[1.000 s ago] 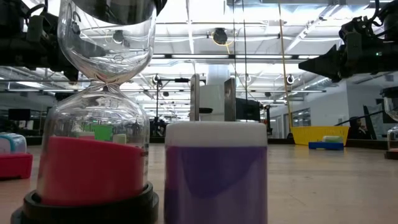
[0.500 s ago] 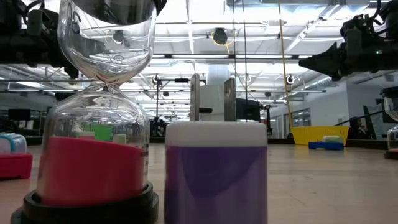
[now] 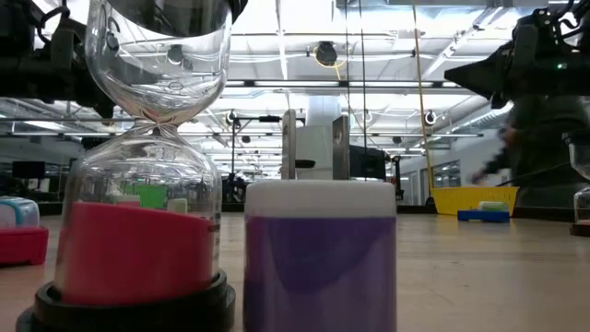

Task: Pick & Place Office items
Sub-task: Put the right green charger adapter into the black bin

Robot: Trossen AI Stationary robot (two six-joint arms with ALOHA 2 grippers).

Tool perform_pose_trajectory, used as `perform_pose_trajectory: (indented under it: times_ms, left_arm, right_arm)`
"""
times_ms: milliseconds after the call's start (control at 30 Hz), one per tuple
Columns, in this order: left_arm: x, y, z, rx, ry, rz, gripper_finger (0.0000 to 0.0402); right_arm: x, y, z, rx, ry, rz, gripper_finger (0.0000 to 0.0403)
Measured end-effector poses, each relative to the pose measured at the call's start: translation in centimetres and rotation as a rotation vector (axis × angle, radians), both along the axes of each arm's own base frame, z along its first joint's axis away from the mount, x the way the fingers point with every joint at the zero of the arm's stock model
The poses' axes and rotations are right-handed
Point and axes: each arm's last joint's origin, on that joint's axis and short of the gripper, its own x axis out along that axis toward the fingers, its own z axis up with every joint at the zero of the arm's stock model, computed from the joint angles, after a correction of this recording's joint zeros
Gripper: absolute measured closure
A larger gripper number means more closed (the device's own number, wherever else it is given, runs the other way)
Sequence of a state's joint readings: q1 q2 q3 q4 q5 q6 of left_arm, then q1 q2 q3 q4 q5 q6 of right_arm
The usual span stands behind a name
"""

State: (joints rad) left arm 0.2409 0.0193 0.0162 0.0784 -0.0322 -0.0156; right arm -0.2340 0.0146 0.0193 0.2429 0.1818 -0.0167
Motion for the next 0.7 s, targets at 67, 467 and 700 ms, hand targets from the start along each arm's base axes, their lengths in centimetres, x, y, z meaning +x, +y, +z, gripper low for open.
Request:
perform_pose_trajectory:
  times_ms: [67, 467, 700]
  left_arm:
    - [0.0, 0.0, -0.1, -0.014, 0.01, 0.006, 0.0394]
    - [0.0, -0.1, -0.3, -0.173, -0.019, -0.032, 0.0392]
    - [0.0, 0.0, -0.3, -0.102, 0.0, -0.012, 0.0392]
  right_arm:
    - [0.1, 0.0, 0.0, -0.011, 0.008, -0.003, 0.0401]
    - [1.1, -0.2, 0.2, -0.017, 0.017, 0.018, 0.0401]
    - [2.3, -0.5, -1.1, 0.055, 0.202, 0.011, 0.0402]
